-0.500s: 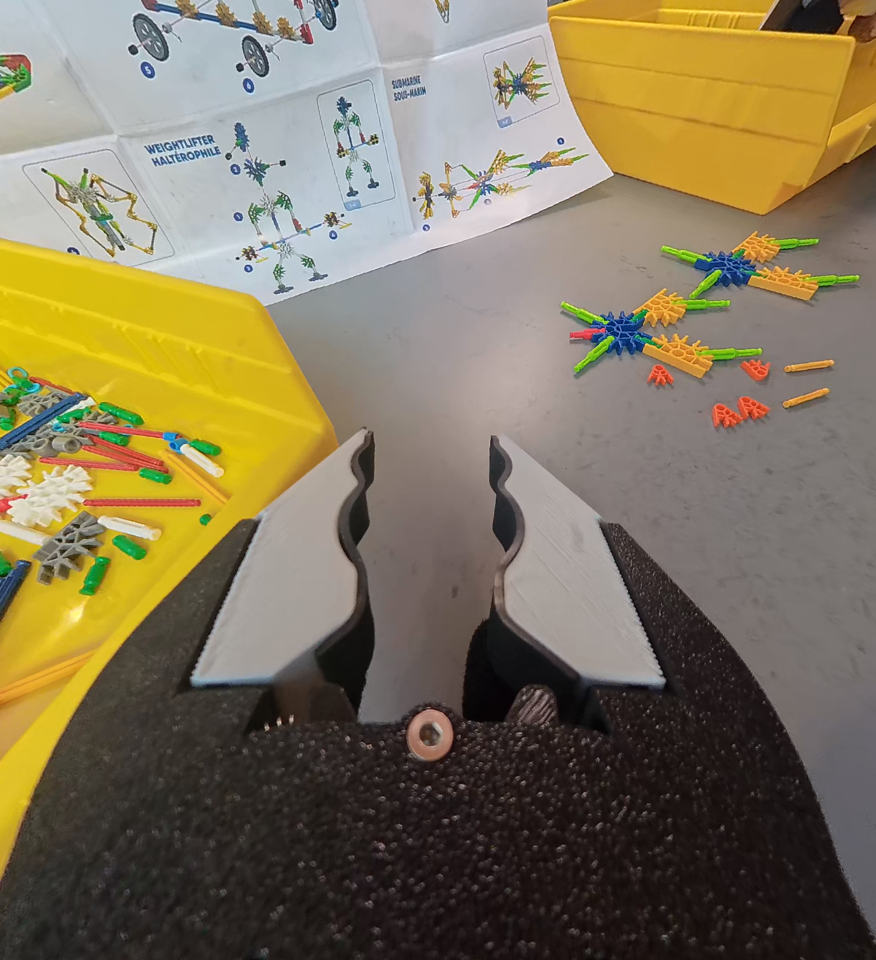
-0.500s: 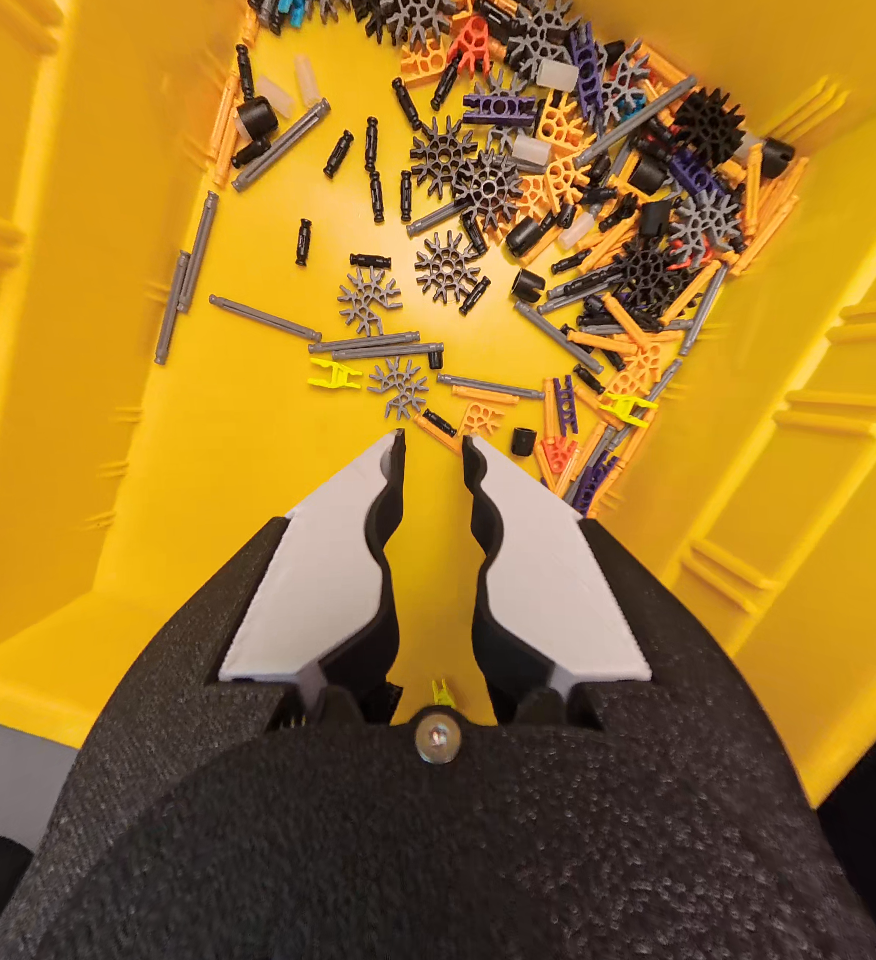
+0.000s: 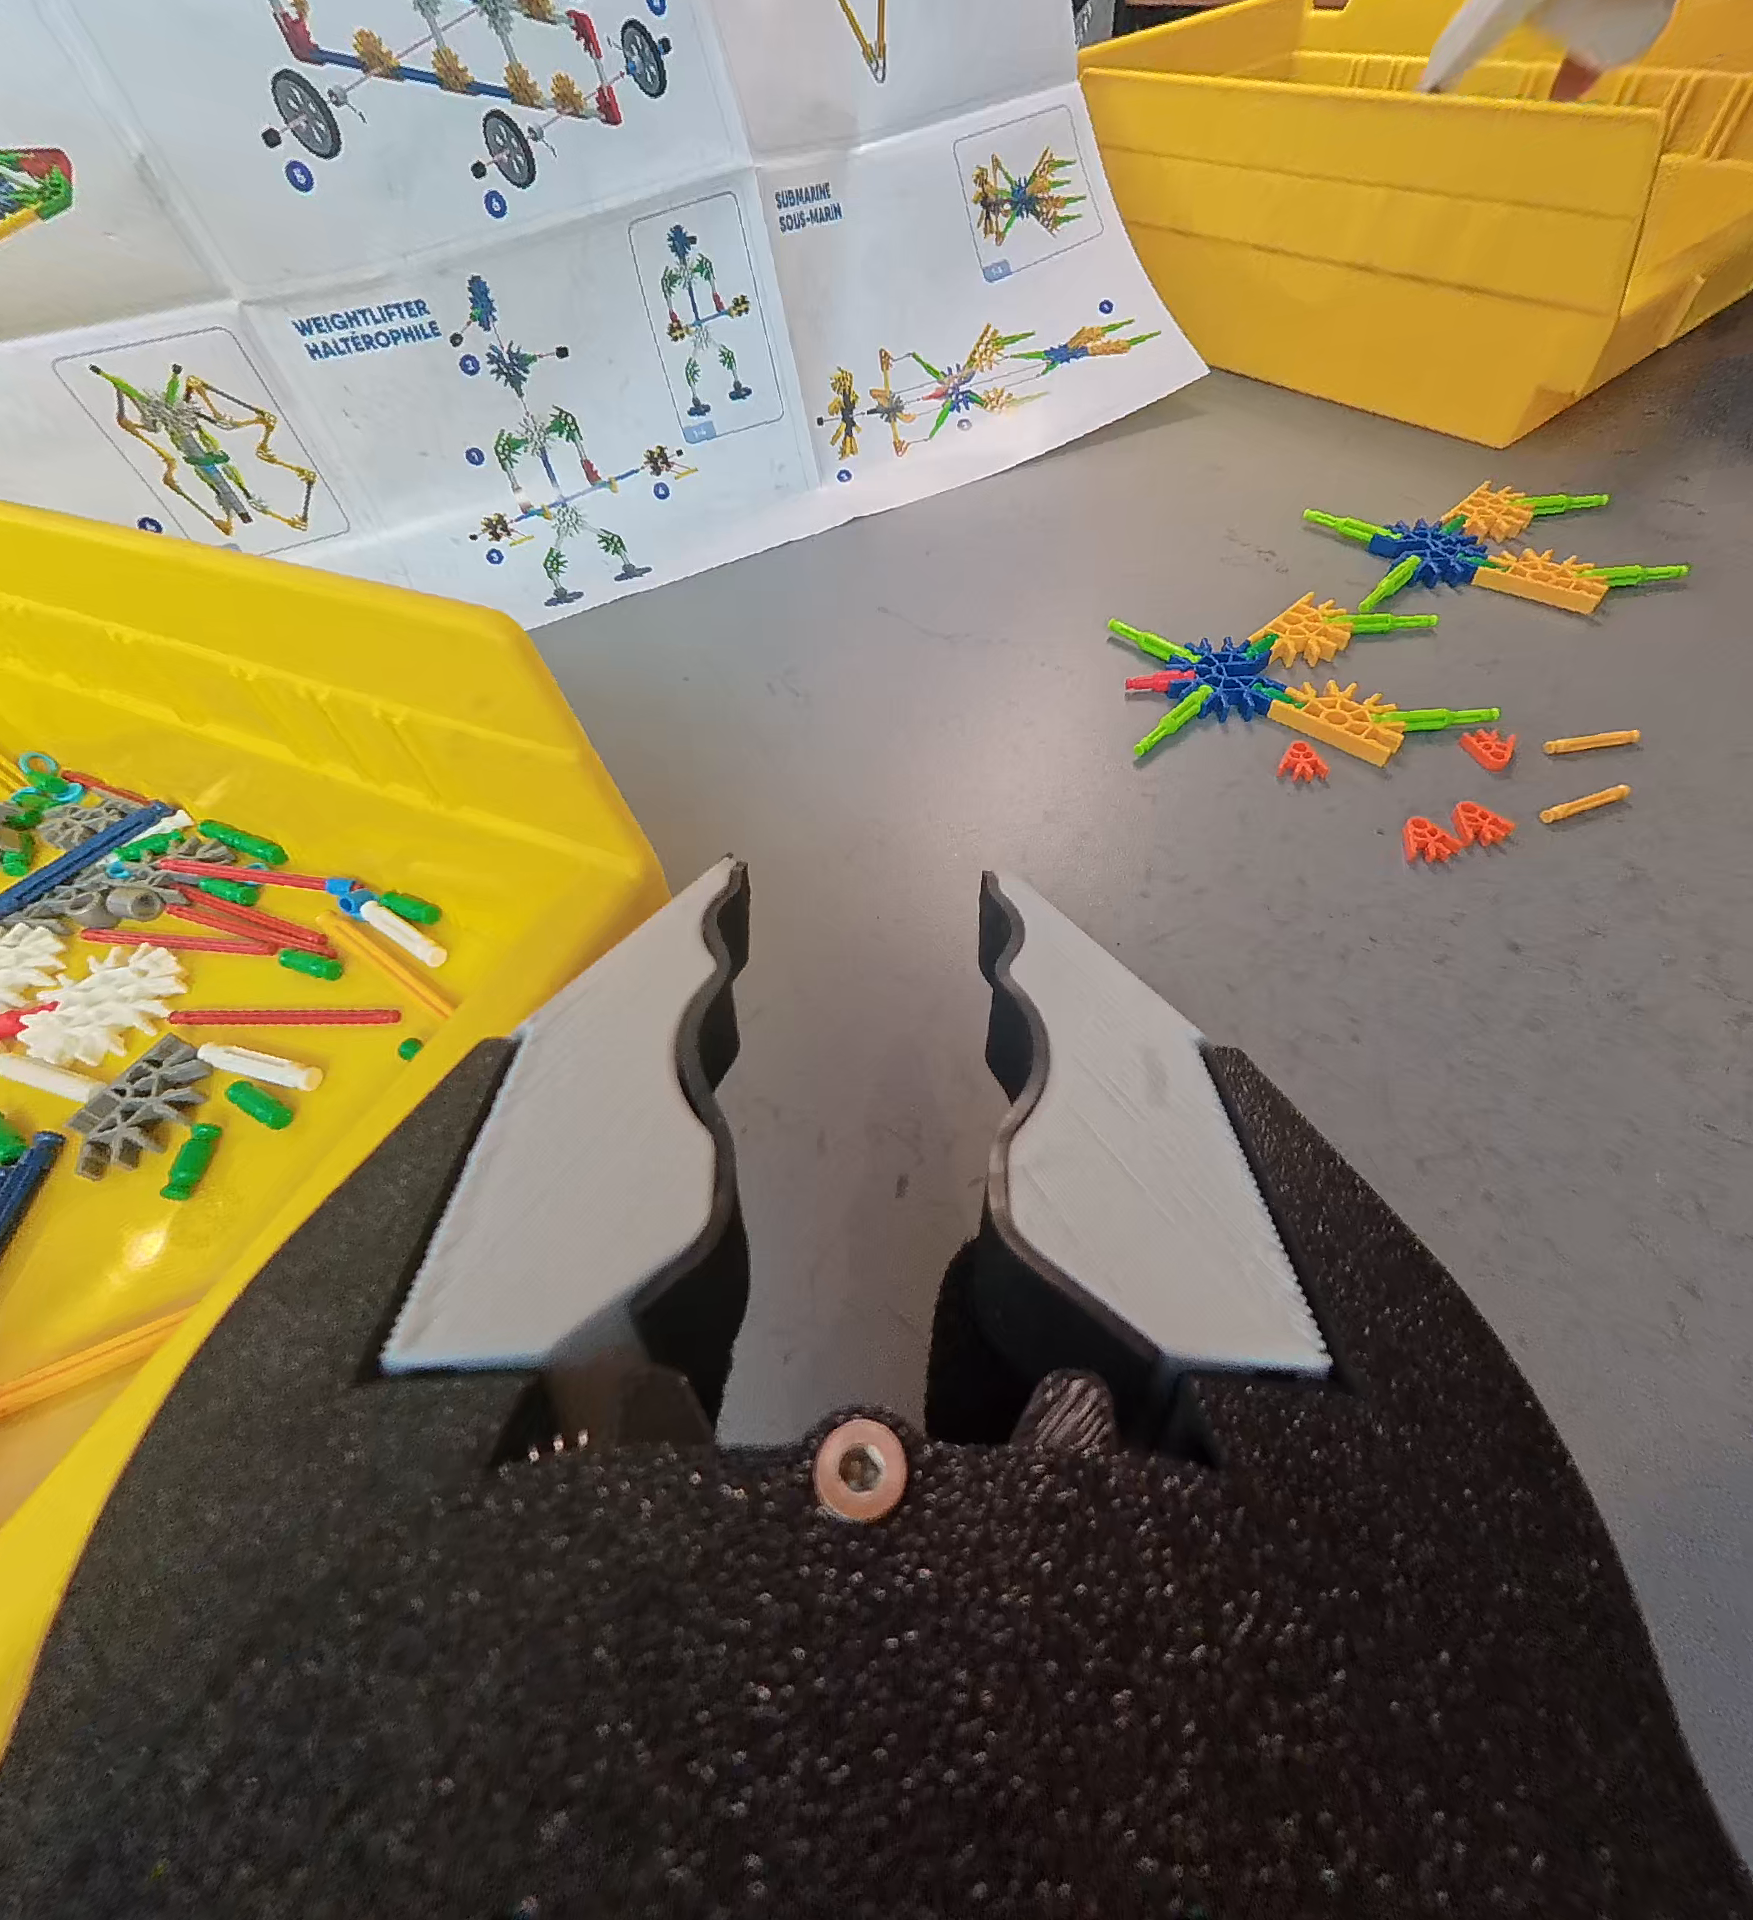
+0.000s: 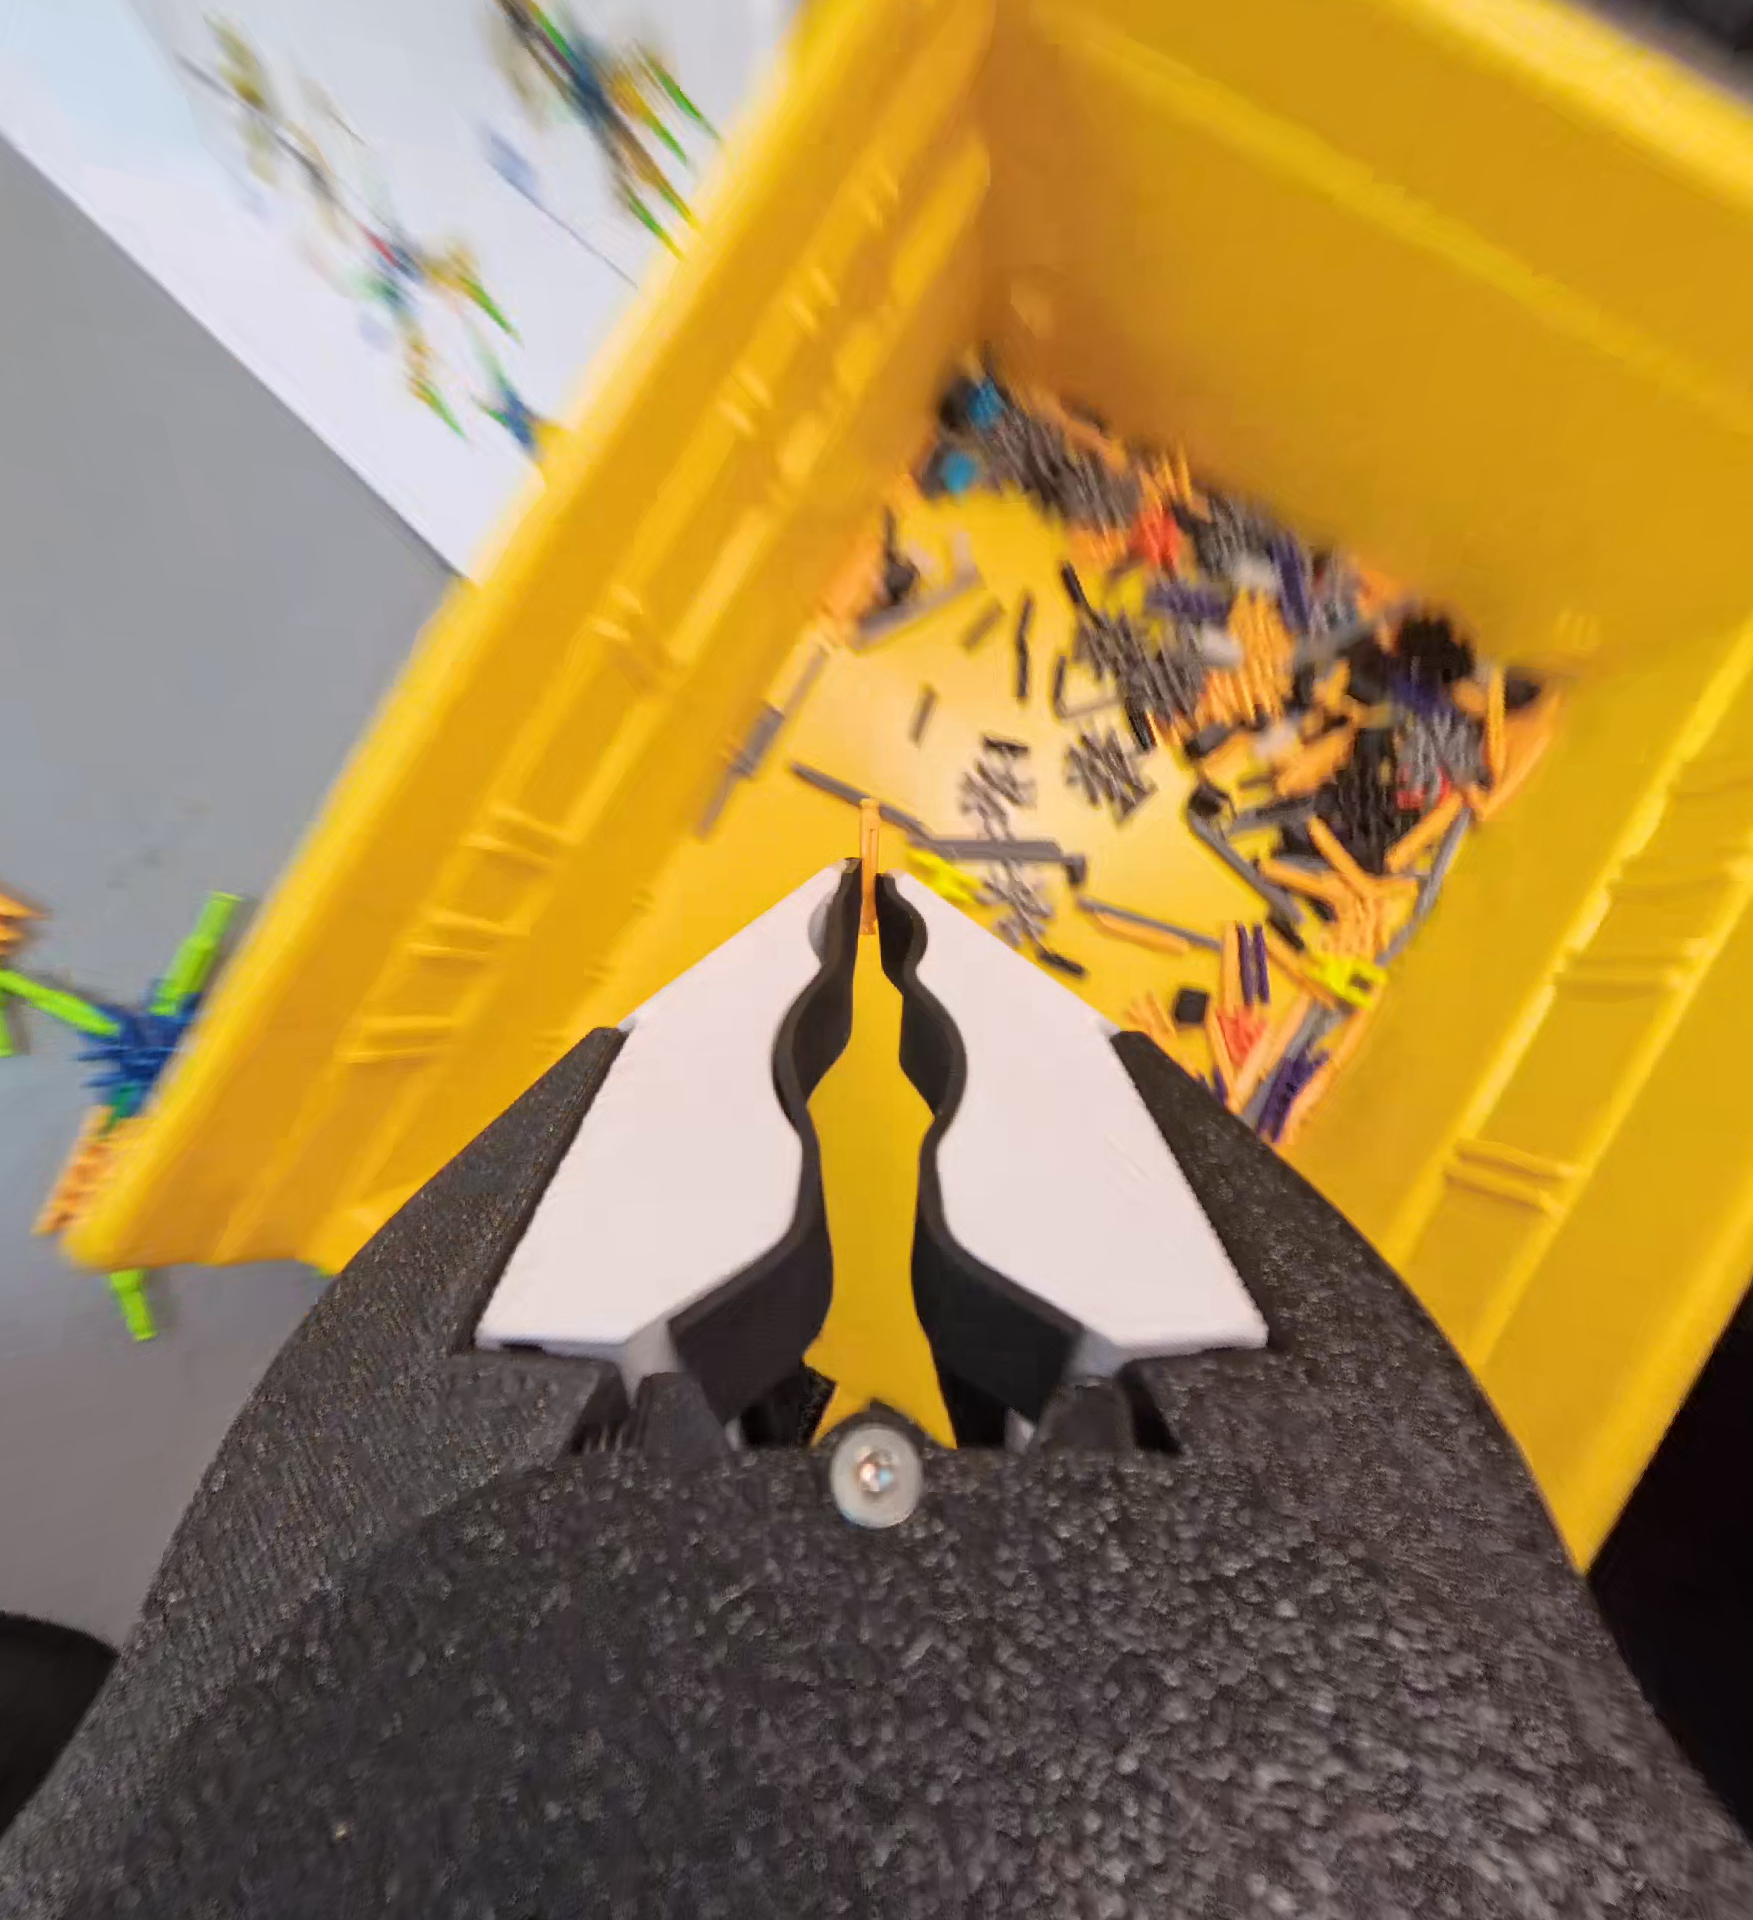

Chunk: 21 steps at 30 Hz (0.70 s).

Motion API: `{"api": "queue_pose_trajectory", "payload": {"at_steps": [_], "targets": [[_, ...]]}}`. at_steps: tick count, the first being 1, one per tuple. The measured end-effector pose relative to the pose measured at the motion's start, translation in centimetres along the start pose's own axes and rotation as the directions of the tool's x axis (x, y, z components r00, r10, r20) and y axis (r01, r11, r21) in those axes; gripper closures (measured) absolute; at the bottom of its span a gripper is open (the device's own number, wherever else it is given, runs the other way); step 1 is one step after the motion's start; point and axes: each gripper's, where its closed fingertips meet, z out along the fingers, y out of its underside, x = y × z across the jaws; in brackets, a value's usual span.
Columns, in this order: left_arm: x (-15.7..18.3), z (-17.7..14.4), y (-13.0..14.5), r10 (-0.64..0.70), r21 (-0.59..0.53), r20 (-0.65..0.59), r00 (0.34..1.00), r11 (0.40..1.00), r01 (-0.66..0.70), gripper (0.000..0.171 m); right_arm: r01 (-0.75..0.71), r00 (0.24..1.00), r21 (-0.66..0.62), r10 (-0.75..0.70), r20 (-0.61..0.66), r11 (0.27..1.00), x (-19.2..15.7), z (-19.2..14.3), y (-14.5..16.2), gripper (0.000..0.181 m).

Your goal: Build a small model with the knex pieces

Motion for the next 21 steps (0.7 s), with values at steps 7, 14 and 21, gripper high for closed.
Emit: {"api": "queue_pose_trajectory", "payload": {"at_steps": [7,14,21], "targets": [[0.4,0.1,0.0,0.007,-0.008,-0.016,1.000,1.000,-0.007,0.127,0.458,0.823,0.159,-0.485,0.296,0.875,-24.2,-4.2,-0.7,0.181],[0.4,-0.6,-0.8,0.025,0.024,-0.007,1.000,0.999,-0.024,0.127,0.563,0.805,-0.098,-0.517,0.292,0.821,-27.1,3.0,8.8,0.181],[0.9,-0.4,-0.6,0.045,0.012,-0.016,0.999,0.999,-0.044,0.127,0.522,0.822,-0.075,-0.477,0.311,0.850,-27.3,2.8,9.1,0.177]]}}
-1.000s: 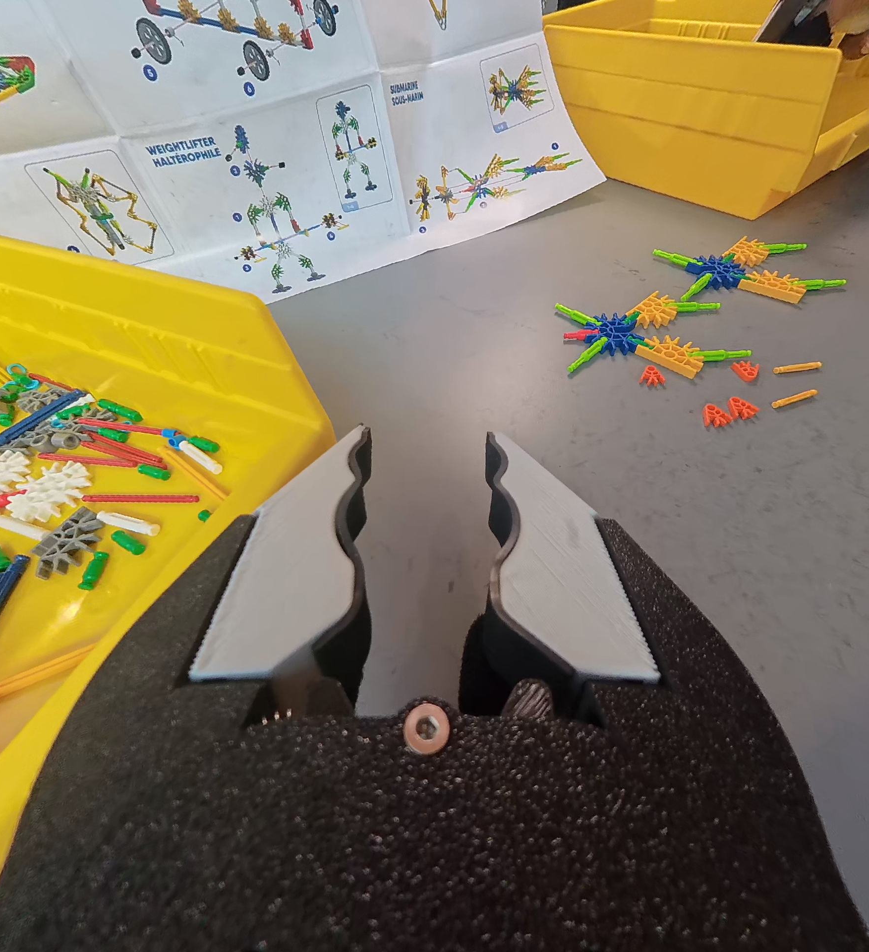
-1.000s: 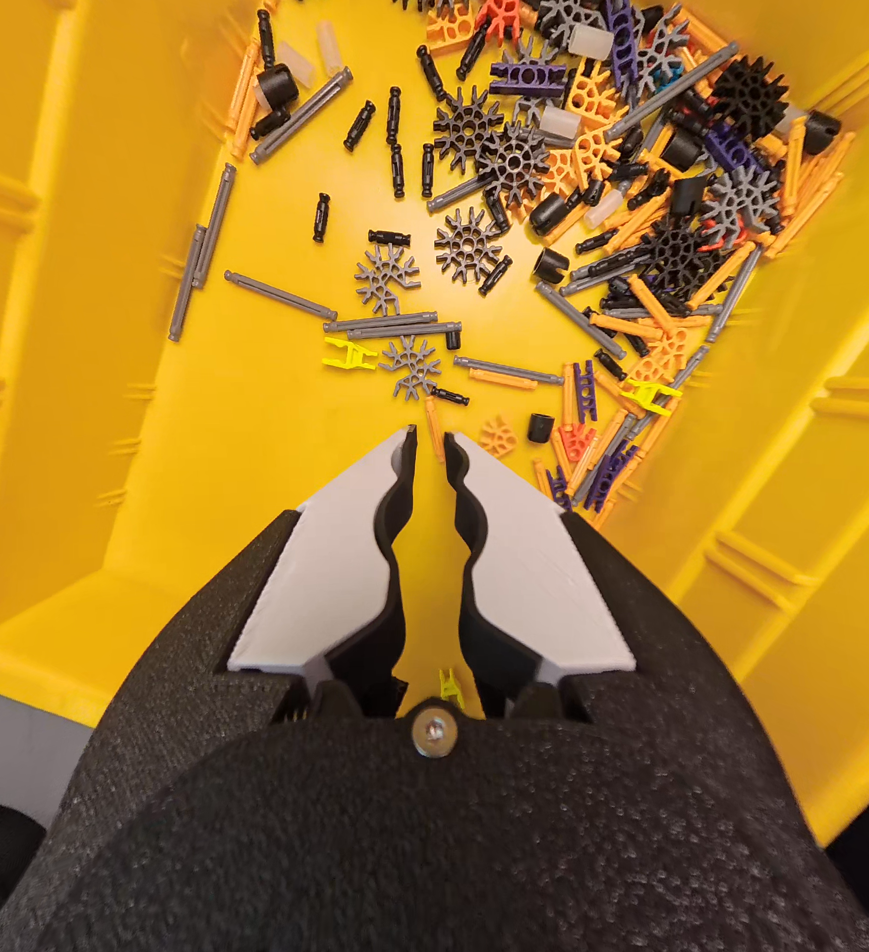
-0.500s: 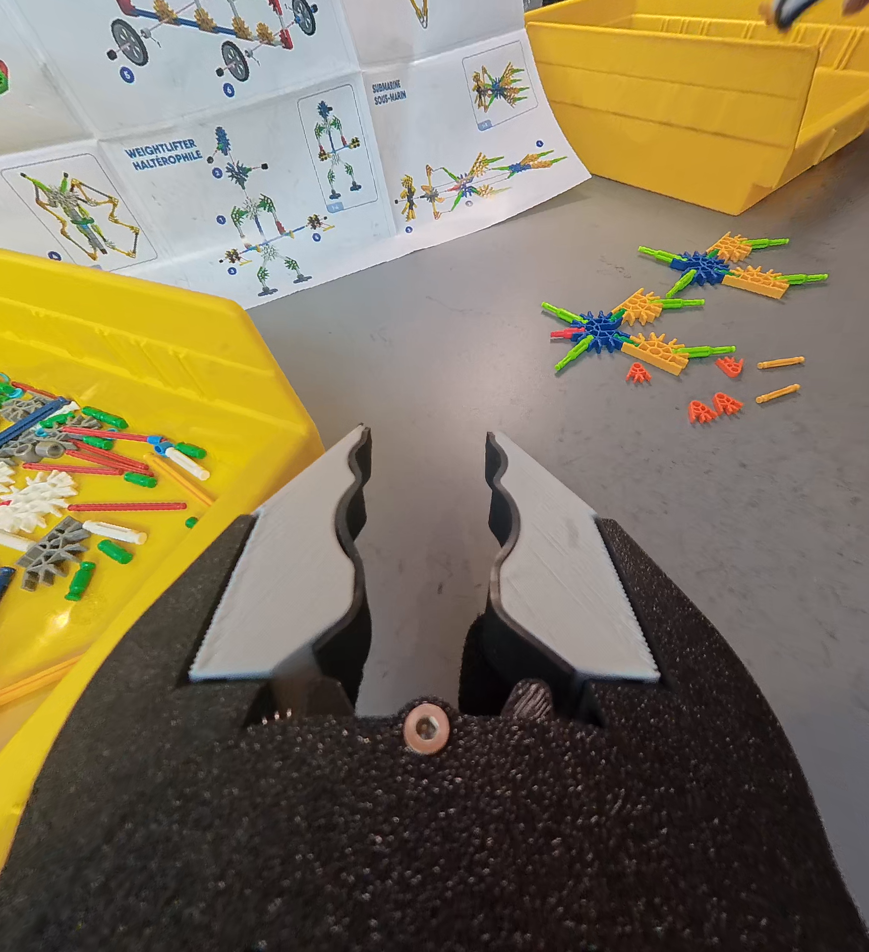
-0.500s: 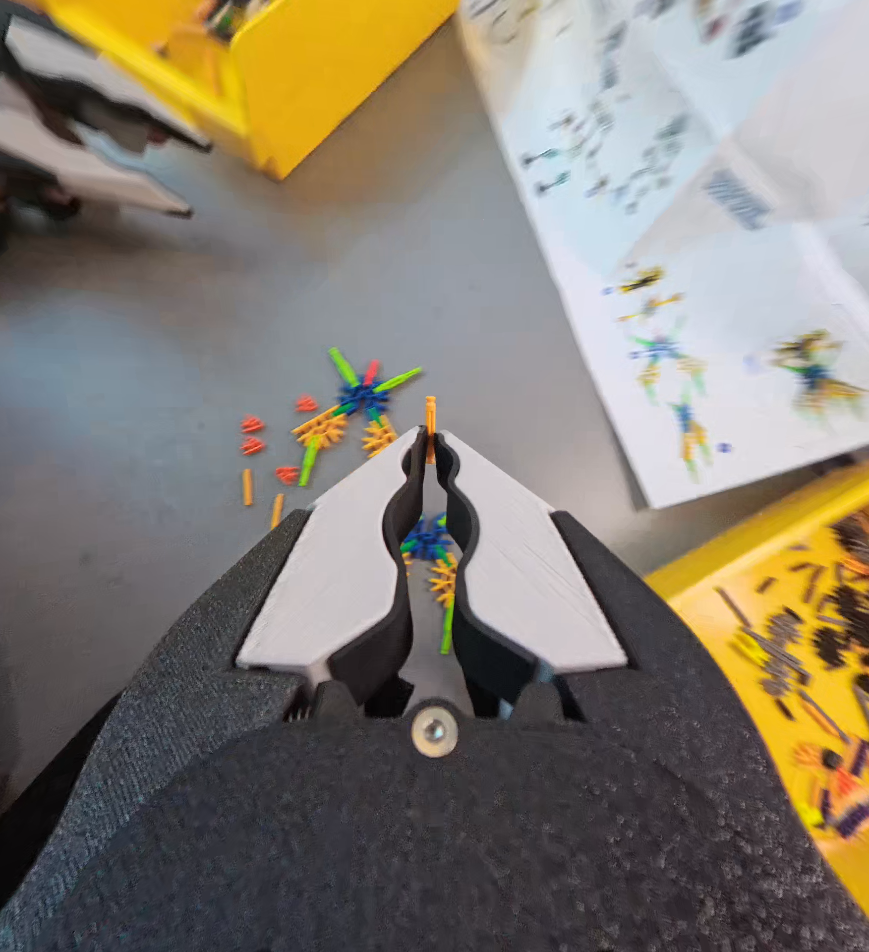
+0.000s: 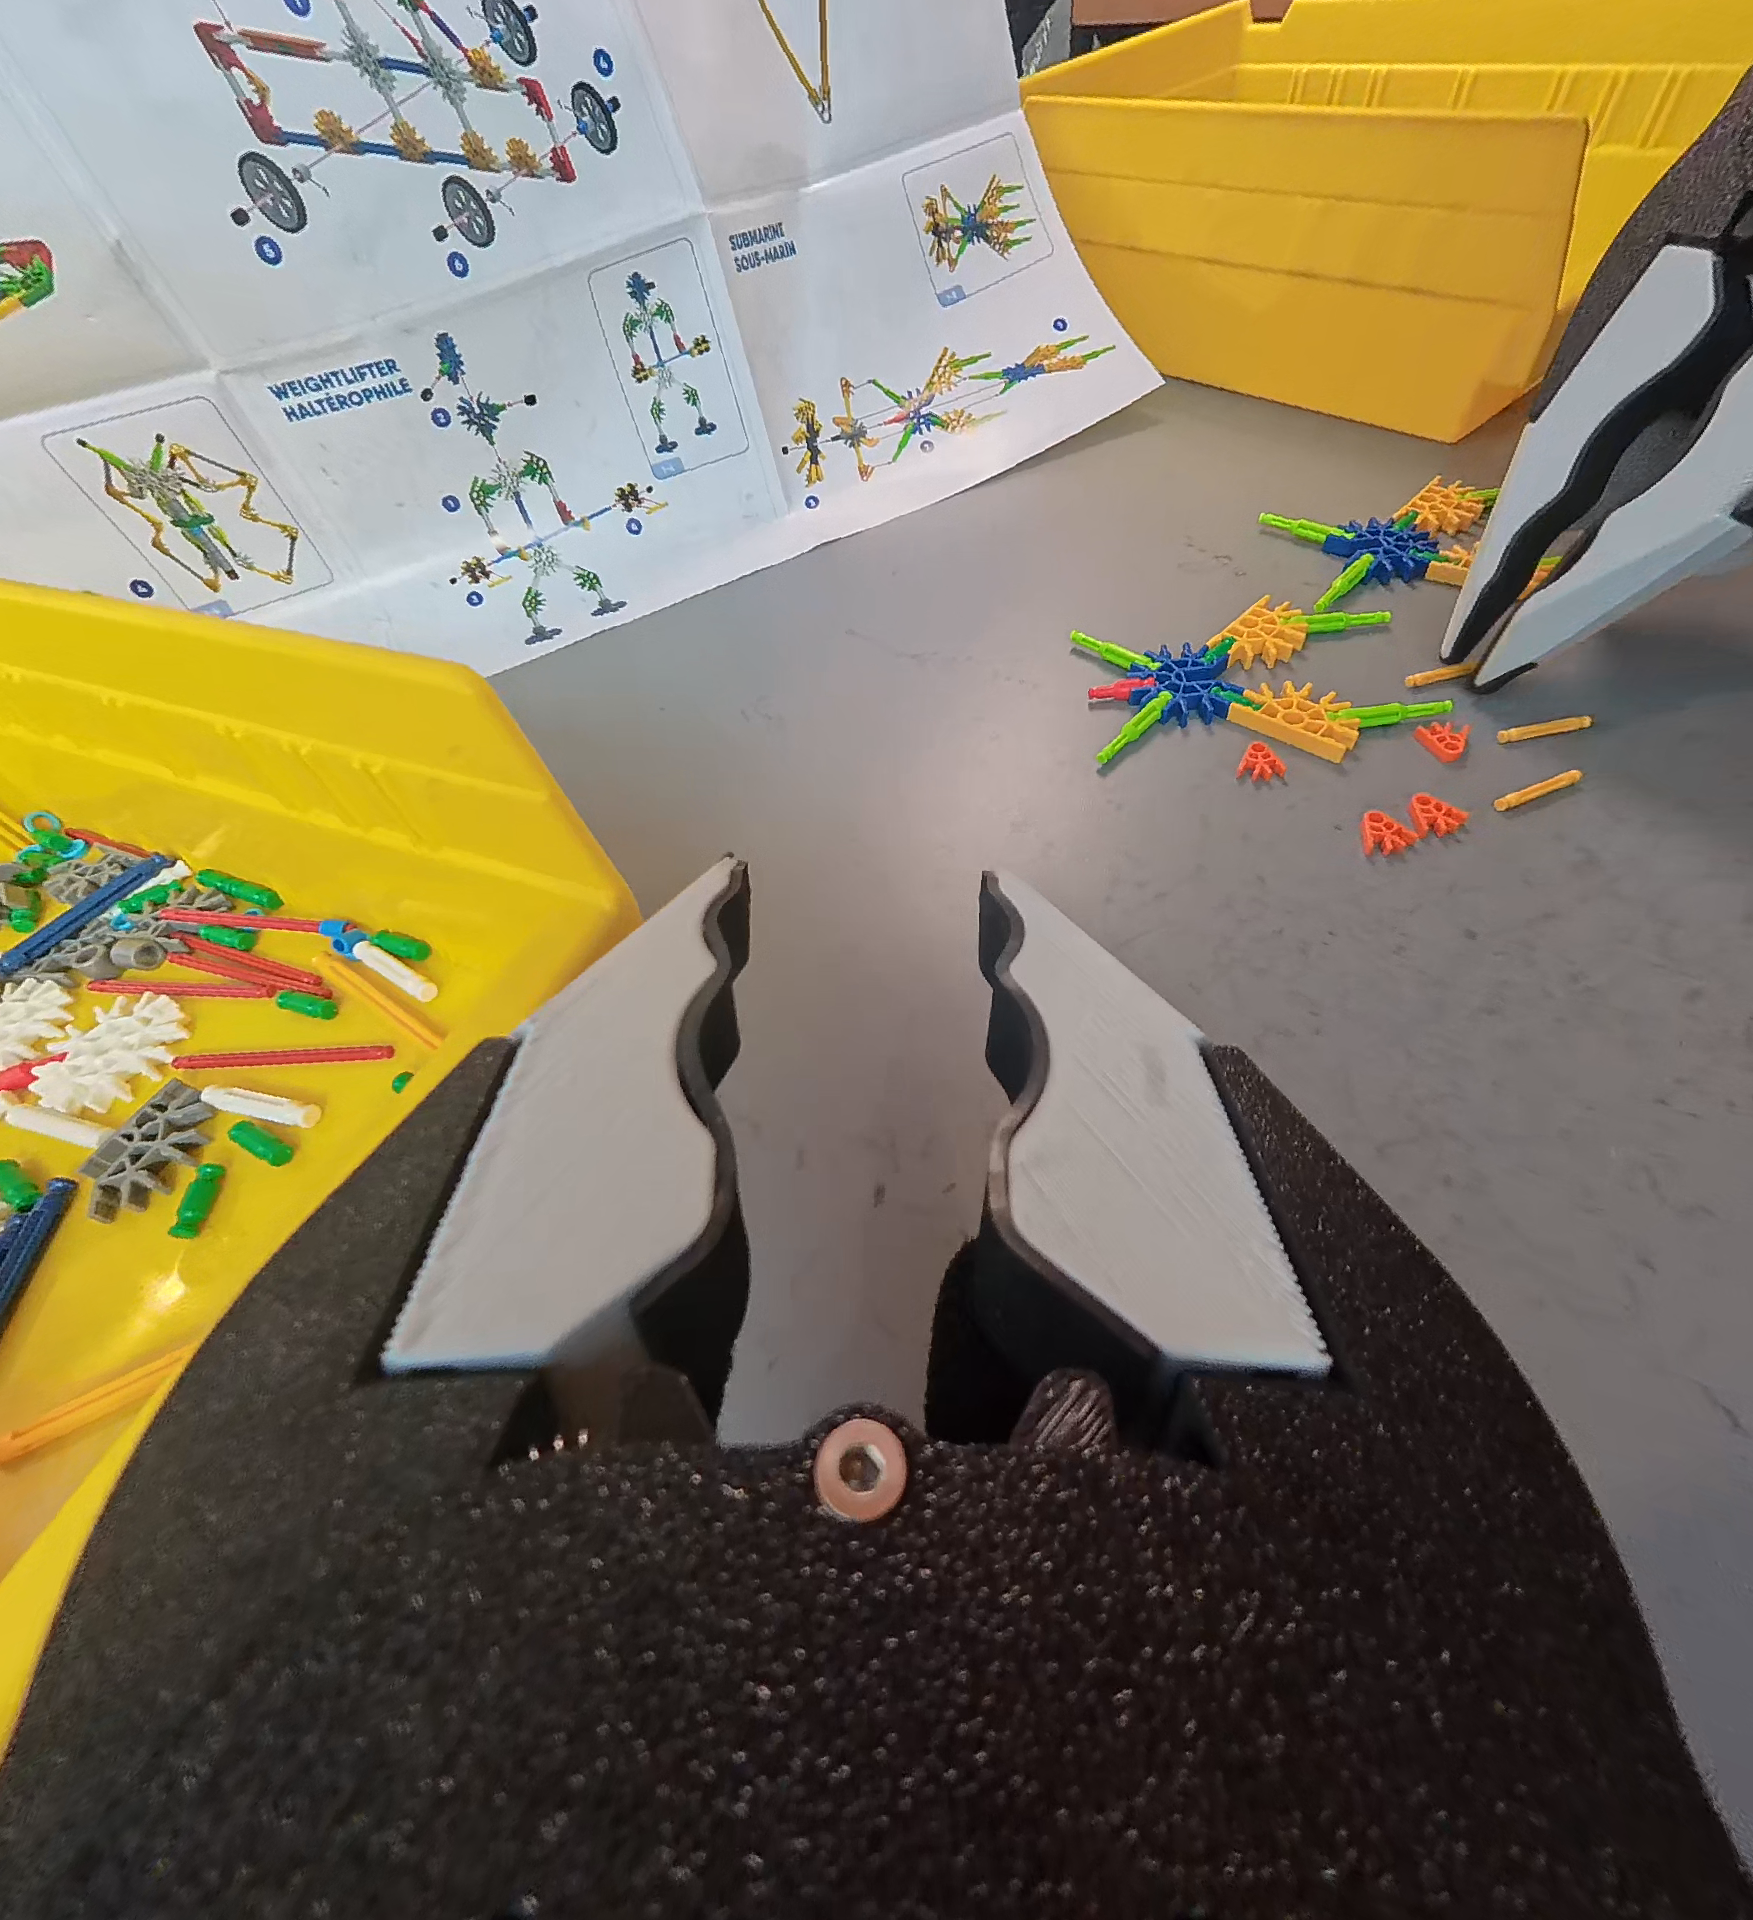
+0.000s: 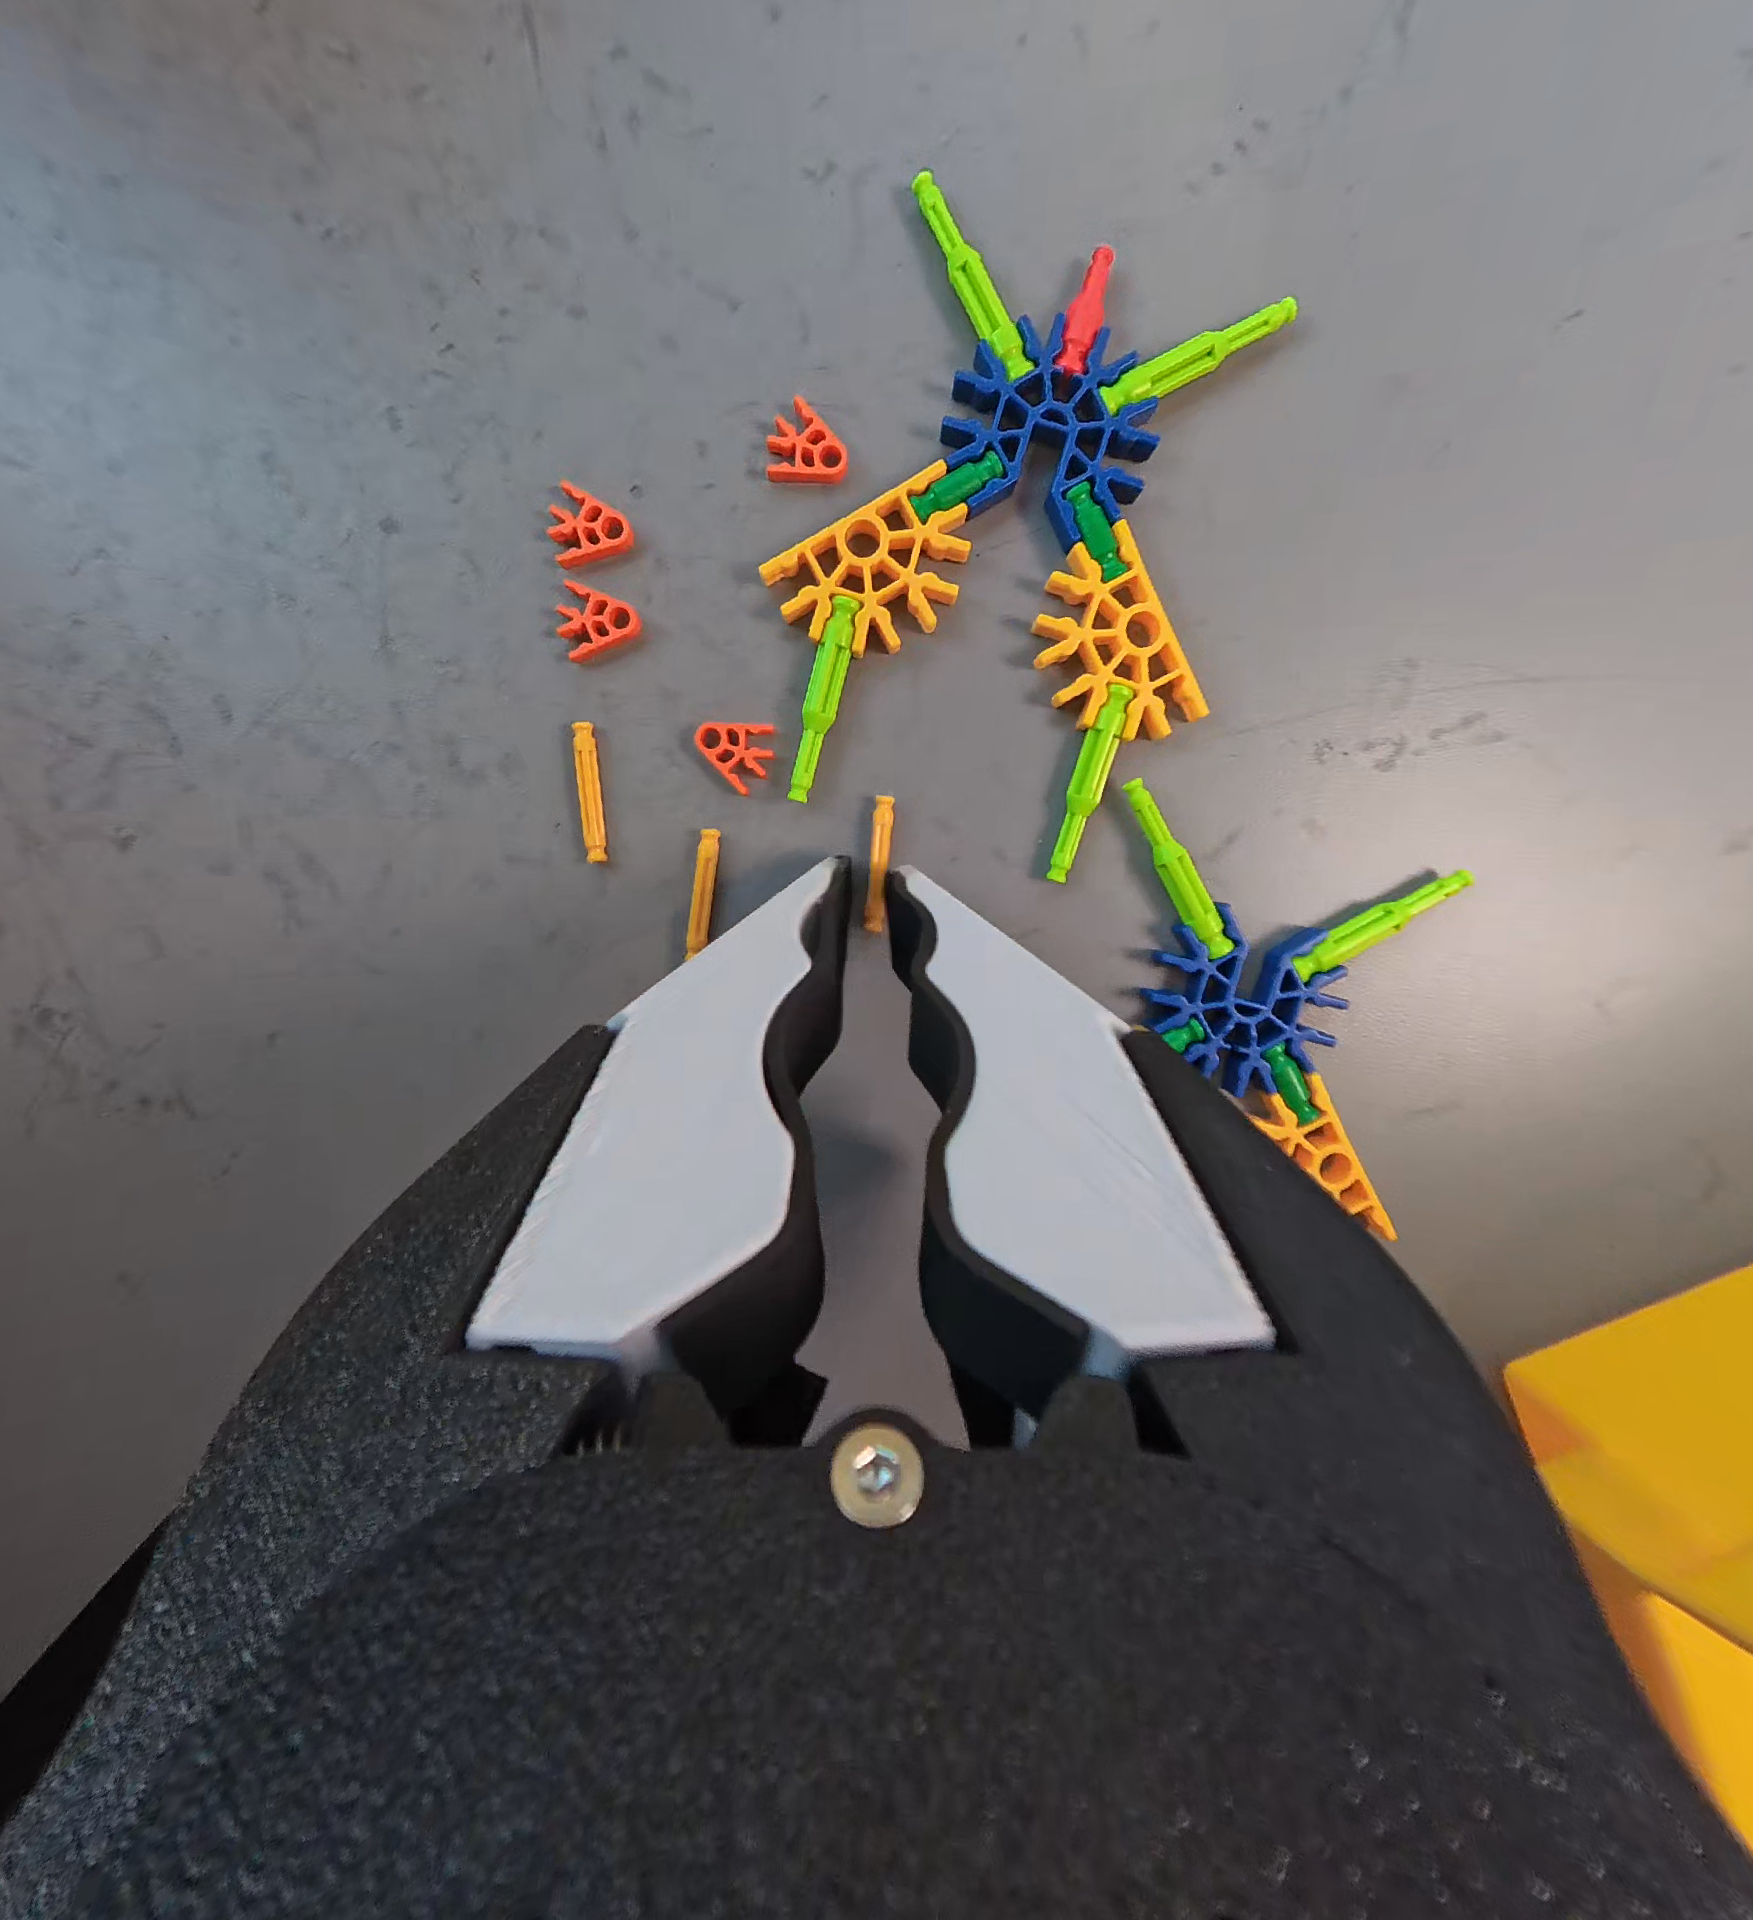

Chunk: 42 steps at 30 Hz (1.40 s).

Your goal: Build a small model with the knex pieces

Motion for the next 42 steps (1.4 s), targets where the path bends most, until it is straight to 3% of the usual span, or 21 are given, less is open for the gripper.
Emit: {"api": "queue_pose_trajectory", "payload": {"at_steps": [3,5,7,8,10,13,17,19,22,26,35,42], "targets": [[-0.1,-0.1,-0.1,-0.002,0.003,0.004,1.000,1.000,0.002,0.127,-0.021,1.000,0.103,0.021,0.002,0.994,1.0,-3.1,-1.9,0.166],[-0.1,-0.1,-0.1,-0.009,0.004,0.003,1.000,1.000,0.009,0.127,-0.074,0.986,0.257,0.109,-0.128,0.964,5.5,-8.6,-4.0,0.165],[0.0,0.1,0.1,-0.013,-0.002,-0.004,1.000,1.000,0.013,0.127,-0.111,0.919,0.354,0.232,-0.320,0.929,12.0,-15.0,-4.1,0.167],[0.0,0.1,0.2,-0.013,-0.006,-0.006,1.000,1.000,0.013,0.127,-0.116,0.864,0.337,0.262,-0.429,0.934,15.5,-17.6,-2.9,0.170],[0.2,0.2,0.3,-0.010,-0.014,-0.011,1.000,1.000,0.010,0.127,-0.212,0.785,0.177,0.275,-0.555,0.961,21.3,-20.0,1.8,0.171],[0.3,0.2,0.2,0.001,-0.010,-0.011,1.000,1.000,-0.001,0.127,-0.367,0.786,-0.146,0.222,-0.577,0.919,26.6,-18.5,9.6,0.171],[0.1,-0.1,0.0,0.002,-0.002,-0.006,1.000,1.000,-0.002,0.128,-0.252,0.903,-0.544,-0.007,-0.429,0.800,27.3,-13.9,15.6,0.170],[0.0,-0.1,0.0,-0.005,-0.003,-0.006,1.000,1.000,0.004,0.128,-0.171,0.934,-0.659,-0.092,-0.345,0.732,27.2,-12.5,17.1,0.167],[0.1,-0.1,0.1,-0.004,-0.005,-0.011,1.000,1.000,0.004,0.128,-0.118,0.963,-0.749,-0.107,-0.246,0.652,26.9,-11.4,18.7,0.164],[0.2,-0.1,0.0,0.004,-0.005,-0.016,1.000,1.000,-0.004,0.128,-0.115,0.977,-0.777,-0.072,-0.201,0.620,27.2,-10.6,19.6,0.166],[0.3,0.1,0.3,0.006,-0.015,-0.022,1.000,1.000,-0.006,0.128,-0.151,0.988,-0.756,0.071,-0.138,0.637,26.6,-9.9,19.8,0.180],[0.3,-0.1,0.0,0.009,-0.007,-0.023,1.000,1.000,-0.009,0.128,-0.130,0.990,-0.730,0.044,-0.135,0.671,26.1,-10.0,19.5,0.181]]}}
